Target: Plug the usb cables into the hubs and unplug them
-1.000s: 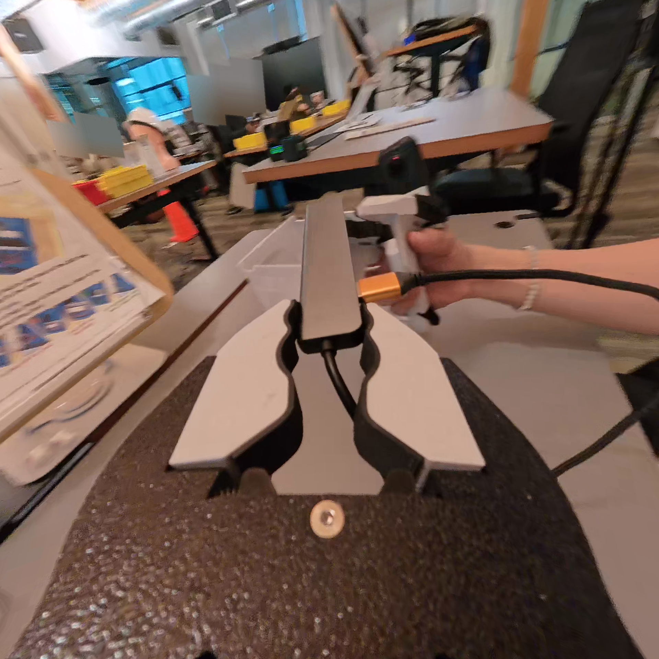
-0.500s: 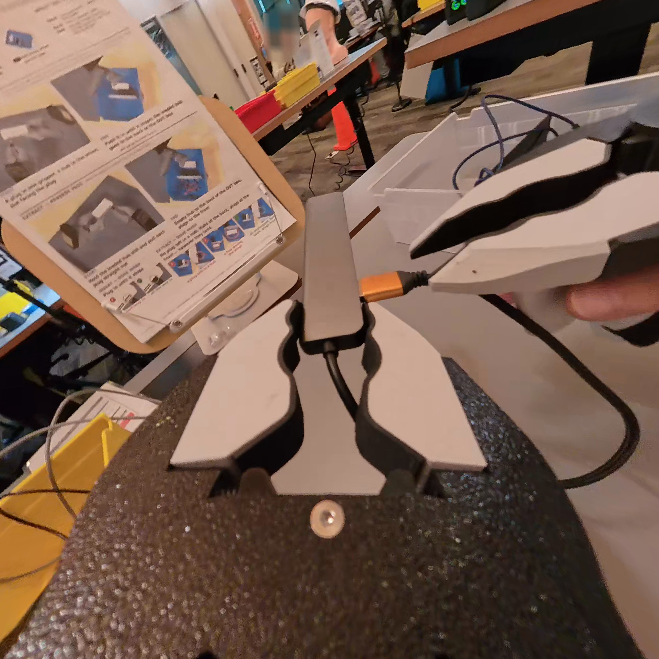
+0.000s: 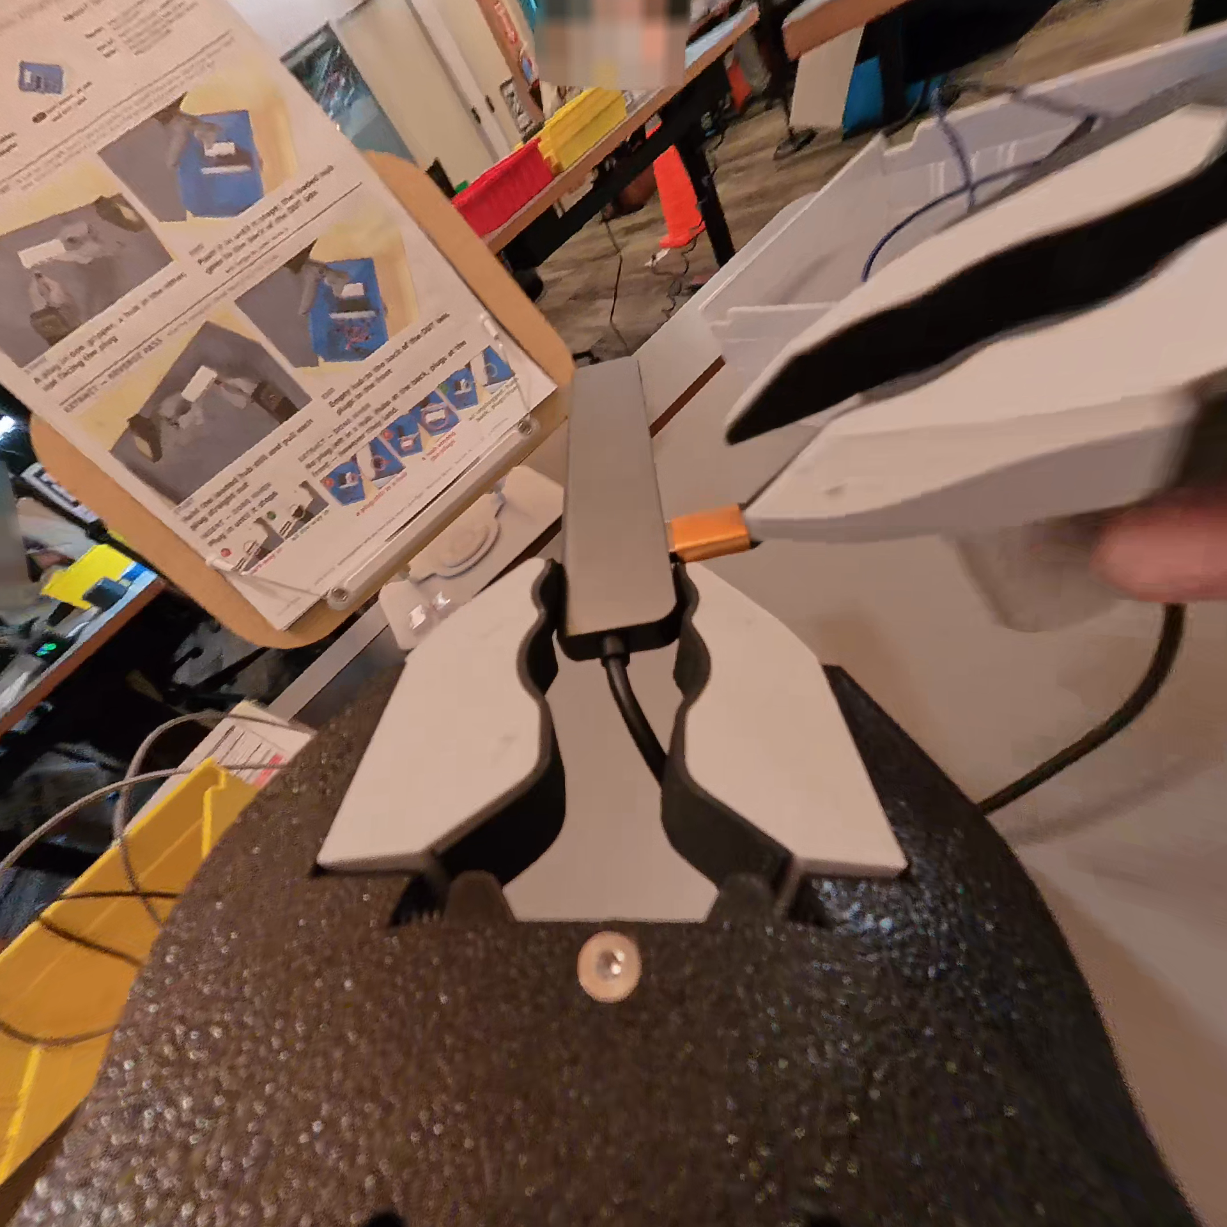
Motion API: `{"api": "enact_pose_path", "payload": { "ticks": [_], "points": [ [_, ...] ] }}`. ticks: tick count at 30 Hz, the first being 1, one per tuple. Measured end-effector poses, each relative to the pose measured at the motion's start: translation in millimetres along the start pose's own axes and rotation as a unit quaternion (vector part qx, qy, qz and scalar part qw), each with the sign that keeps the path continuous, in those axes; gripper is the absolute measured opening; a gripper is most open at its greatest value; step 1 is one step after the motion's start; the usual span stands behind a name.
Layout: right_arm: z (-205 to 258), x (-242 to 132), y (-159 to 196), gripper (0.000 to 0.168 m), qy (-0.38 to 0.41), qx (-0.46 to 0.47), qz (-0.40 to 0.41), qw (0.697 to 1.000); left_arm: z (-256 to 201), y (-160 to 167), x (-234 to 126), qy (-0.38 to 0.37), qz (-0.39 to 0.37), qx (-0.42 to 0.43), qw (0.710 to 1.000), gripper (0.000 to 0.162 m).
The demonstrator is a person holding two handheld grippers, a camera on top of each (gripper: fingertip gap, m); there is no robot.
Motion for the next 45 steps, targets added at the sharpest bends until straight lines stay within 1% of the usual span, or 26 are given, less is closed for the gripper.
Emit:
{"api": "enact_pose_path", "payload": {
  "ticks": [1,3,5,8,15,18,22,25,27,29,31,33,34,37,39,40,41,42,43,45],
  "points": [
    [-6,1,6,0.029,0.02,-0.015,0.014,1.0,-3,-4,0,0.003,-0.01,-0.011,1.0,0.032],
    [-8,1,16,0.021,0.014,-0.022,0.027,0.999,-6,-8,0,0.007,-0.017,-0.031,0.999,0.032],
    [-7,0,15,0.016,0.007,-0.003,0.007,1.0,-7,-8,1,0.008,-0.02,-0.044,0.999,0.032],
    [-6,1,17,0.015,0.006,0.006,-0.003,1.0,-8,-6,1,0.013,-0.023,-0.063,0.998,0.031],
    [-5,0,11,0.015,0.04,-0.075,-0.044,0.995,-7,-10,2,0.013,-0.037,-0.072,0.997,0.032],
    [-5,-1,11,0.015,0.058,-0.088,-0.049,0.993,-8,-11,2,0.01,-0.032,-0.069,0.997,0.032],
    [-4,1,15,0.014,0.056,-0.055,-0.025,0.997,-9,-4,2,0.012,-0.022,-0.089,0.996,0.031],
    [-2,2,18,0.014,0.063,-0.082,0.002,0.995,-9,2,3,0.022,-0.016,-0.114,0.993,0.031],
    [-4,1,18,0.014,0.063,-0.105,0.015,0.992,-4,7,3,0.0,-0.01,-0.125,0.992,0.031],
    [-25,-11,6,0.014,0.107,-0.065,-0.018,0.992,18,23,-2,-0.037,0.013,-0.13,0.991,0.031],
    [-36,-21,9,0.014,0.079,-0.016,0.002,0.997,32,28,-12,-0.039,0.008,-0.154,0.987,0.031],
    [-38,-33,4,0.014,0.053,-0.019,-0.004,0.998,45,33,-20,-0.051,0.019,-0.136,0.989,0.031],
    [-44,-41,-3,0.014,0.061,-0.034,-0.003,0.998,50,33,-23,-0.055,0.017,-0.141,0.988,0.031],
    [-71,-71,-51,0.014,0.076,-0.045,-0.076,0.993,61,33,-33,-0.058,0.008,-0.158,0.986,0.031],
    [-94,-90,-77,0.014,0.07,-0.07,-0.09,0.991,62,35,-36,-0.051,0.008,-0.167,0.985,0.031],
    [-108,-100,-87,0.015,0.082,-0.094,-0.091,0.988,61,37,-36,-0.048,0.01,-0.167,0.985,0.031],
    [-116,-108,-97,0.015,0.078,-0.117,-0.093,0.986,60,38,-36,-0.045,0.013,-0.165,0.985,0.031],
    [-123,-116,-104,0.015,0.071,-0.133,-0.096,0.984,59,38,-36,-0.042,0.013,-0.164,0.985,0.031],
    [-133,-123,-111,0.014,0.08,-0.144,-0.103,0.981,58,38,-36,-0.041,0.011,-0.167,0.985,0.031],
    [-146,-136,-116,0.015,0.068,-0.146,-0.126,0.979,54,37,-34,-0.036,0.006,-0.175,0.984,0.031]
  ]
}}
Point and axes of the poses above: each gripper's, where its closed fingertips meet, x out along the fingers, y out of its underside, z = x × y across the jaws, the point moved 2 cm from there along -x, back along the fingers, and after that the axes turned 9 degrees about -z, right-handed, at the moved point
